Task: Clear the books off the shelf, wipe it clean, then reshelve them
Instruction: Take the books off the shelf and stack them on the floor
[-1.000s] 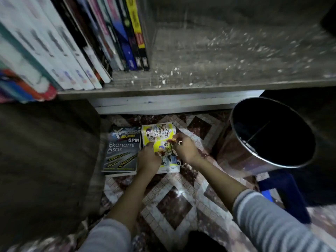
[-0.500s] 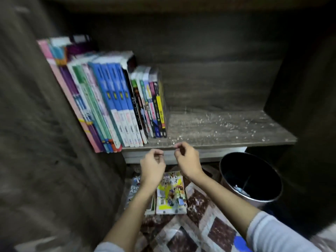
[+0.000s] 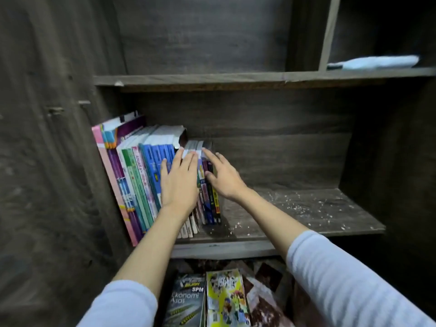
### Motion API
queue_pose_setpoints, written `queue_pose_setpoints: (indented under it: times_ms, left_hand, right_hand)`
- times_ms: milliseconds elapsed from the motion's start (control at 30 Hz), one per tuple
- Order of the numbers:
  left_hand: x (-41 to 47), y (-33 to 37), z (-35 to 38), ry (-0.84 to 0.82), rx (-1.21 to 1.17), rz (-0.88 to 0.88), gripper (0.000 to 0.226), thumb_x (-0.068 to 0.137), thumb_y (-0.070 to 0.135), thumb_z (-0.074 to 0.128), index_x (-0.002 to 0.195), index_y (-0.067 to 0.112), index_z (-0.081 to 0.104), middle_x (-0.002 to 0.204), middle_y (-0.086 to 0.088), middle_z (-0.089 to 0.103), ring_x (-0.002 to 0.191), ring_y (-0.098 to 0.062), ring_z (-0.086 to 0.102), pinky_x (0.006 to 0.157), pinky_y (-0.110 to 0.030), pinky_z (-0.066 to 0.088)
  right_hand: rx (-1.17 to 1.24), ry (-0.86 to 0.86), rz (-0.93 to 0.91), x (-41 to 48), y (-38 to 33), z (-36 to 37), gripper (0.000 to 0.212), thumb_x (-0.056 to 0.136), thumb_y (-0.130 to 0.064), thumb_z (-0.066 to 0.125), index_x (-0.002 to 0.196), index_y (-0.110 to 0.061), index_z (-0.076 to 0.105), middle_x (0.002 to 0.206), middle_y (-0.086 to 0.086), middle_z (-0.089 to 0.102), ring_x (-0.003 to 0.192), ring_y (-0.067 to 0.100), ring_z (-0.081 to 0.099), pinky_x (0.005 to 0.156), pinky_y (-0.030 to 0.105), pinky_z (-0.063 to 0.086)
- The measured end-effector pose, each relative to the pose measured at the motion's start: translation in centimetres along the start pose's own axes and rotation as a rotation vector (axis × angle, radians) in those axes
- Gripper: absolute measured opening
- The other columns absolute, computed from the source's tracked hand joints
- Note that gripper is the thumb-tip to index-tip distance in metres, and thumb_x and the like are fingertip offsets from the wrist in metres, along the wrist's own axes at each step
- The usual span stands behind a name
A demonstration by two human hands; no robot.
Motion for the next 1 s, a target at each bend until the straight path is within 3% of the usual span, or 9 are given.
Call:
queue_pose_setpoints:
  times_ms: [133, 300, 433, 567, 633, 733, 767, 867, 1000]
  left_hand:
    - [0.2, -0.1, 1.0, -0.085, 0.173, 0.051, 0.071, 0.094, 0.014, 0.045, 0.151, 0.014, 0.002, 0.159, 0.003, 0.001, 0.144, -0.021, -0.017, 0.114, -0.053, 0.0]
    - [0.5, 0.1, 1.3, -0.053, 0.113, 0.042, 0.071, 0.092, 0.019, 0.05, 0.151, 0.013, 0.01, 0.159, 0.001, 0.01, 0.146, -0.021, -0.01, 0.115, -0.05, 0.004]
    - [-0.4, 1.2, 1.7, 0.176, -0.396, -0.022, 0.058, 0.085, 0.001, 0.052, 0.142, 0.006, 0.038, 0.145, -0.007, 0.042, 0.137, -0.022, 0.032, 0.112, -0.033, 0.023]
    - [-1.4, 3.2, 3.8, 0.132, -0.808, -0.273, 0.061, 0.091, 0.009, 0.052, 0.146, 0.011, 0.027, 0.144, -0.006, 0.041, 0.129, -0.018, 0.042, 0.095, -0.02, 0.034]
    - [-1.3, 4.2, 5.2, 0.047, -0.875, -0.348, 0.068, 0.09, 0.012, 0.057, 0.148, 0.012, 0.022, 0.141, -0.008, 0.044, 0.121, -0.021, 0.048, 0.086, -0.02, 0.035]
    - [-0.5, 5.5, 6.9, -0.01, -0.904, -0.373, 0.073, 0.083, 0.019, 0.063, 0.145, 0.013, 0.025, 0.128, -0.012, 0.054, 0.111, -0.028, 0.055, 0.089, -0.032, 0.045]
    - [-0.2, 5.6, 7.1, -0.011, -0.919, -0.405, 0.074, 0.082, 0.021, 0.065, 0.144, 0.012, 0.026, 0.126, -0.013, 0.054, 0.111, -0.03, 0.055, 0.089, -0.035, 0.046]
    - [0.7, 6.1, 7.6, -0.022, -1.02, -0.565, 0.076, 0.083, 0.025, 0.069, 0.143, 0.014, 0.023, 0.127, -0.015, 0.052, 0.103, -0.026, 0.051, 0.084, -0.033, 0.041]
    - [1.5, 6.7, 8.8, 0.074, -1.086, -0.616, 0.068, 0.084, 0.022, 0.069, 0.137, 0.014, 0.027, 0.117, -0.012, 0.057, 0.085, -0.015, 0.043, 0.069, -0.021, 0.031]
  right_hand:
    - [-0.143, -0.057, -0.018, 1.7, -0.5, 0.1, 0.05, 0.1, -0.026, 0.04, 0.147, -0.036, 0.027, 0.156, 0.014, 0.02, 0.139, 0.033, 0.03, 0.107, 0.043, 0.032]
    - [-0.135, -0.036, -0.018, 1.9, 0.4, -0.5, 0.053, 0.093, -0.015, 0.04, 0.143, -0.033, 0.038, 0.153, 0.01, 0.031, 0.135, 0.033, 0.038, 0.109, 0.041, 0.034]
    - [-0.047, -0.097, -0.035, 1.7, 1.1, -2.1, 0.056, 0.091, -0.005, 0.038, 0.141, -0.03, 0.042, 0.151, 0.003, 0.036, 0.138, 0.026, 0.035, 0.113, 0.034, 0.027]
    - [0.033, -0.099, -0.033, 1.3, 2.3, -3.7, 0.061, 0.087, 0.003, 0.035, 0.136, -0.029, 0.05, 0.147, 0.003, 0.043, 0.139, 0.022, 0.034, 0.115, 0.029, 0.024]
    - [0.068, -0.081, -0.029, 1.2, 2.9, -4.2, 0.065, 0.083, 0.007, 0.033, 0.132, -0.03, 0.054, 0.144, 0.002, 0.047, 0.137, 0.02, 0.037, 0.113, 0.027, 0.027]
    - [0.155, -0.047, -0.032, 1.3, 3.9, -4.6, 0.063, 0.083, 0.009, 0.034, 0.13, -0.026, 0.057, 0.139, 0.001, 0.052, 0.132, 0.016, 0.043, 0.11, 0.025, 0.033]
    - [0.218, -0.022, -0.027, 1.3, 4.5, -4.5, 0.064, 0.082, 0.01, 0.034, 0.132, -0.024, 0.055, 0.136, 0.0, 0.054, 0.131, 0.015, 0.044, 0.106, 0.025, 0.037]
    - [0.485, 0.051, 0.149, 1.7, 8.2, -2.9, 0.065, 0.086, 0.012, 0.034, 0.141, -0.023, 0.042, 0.122, -0.001, 0.056, 0.118, 0.013, 0.054, 0.075, 0.016, 0.047]
    - [0.571, 0.09, 0.333, 3.1, 13.1, 0.8, 0.042, 0.095, -0.002, 0.044, 0.134, -0.017, 0.05, 0.129, 0.014, 0.058, 0.097, 0.016, 0.056, 0.068, 0.019, 0.042]
Point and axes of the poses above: each hand's wrist, its own x-axis towards the middle knuckle, its own z-axis out of the palm, y = z × x, the point moved 4 cm from there along x, towards the middle knuckle
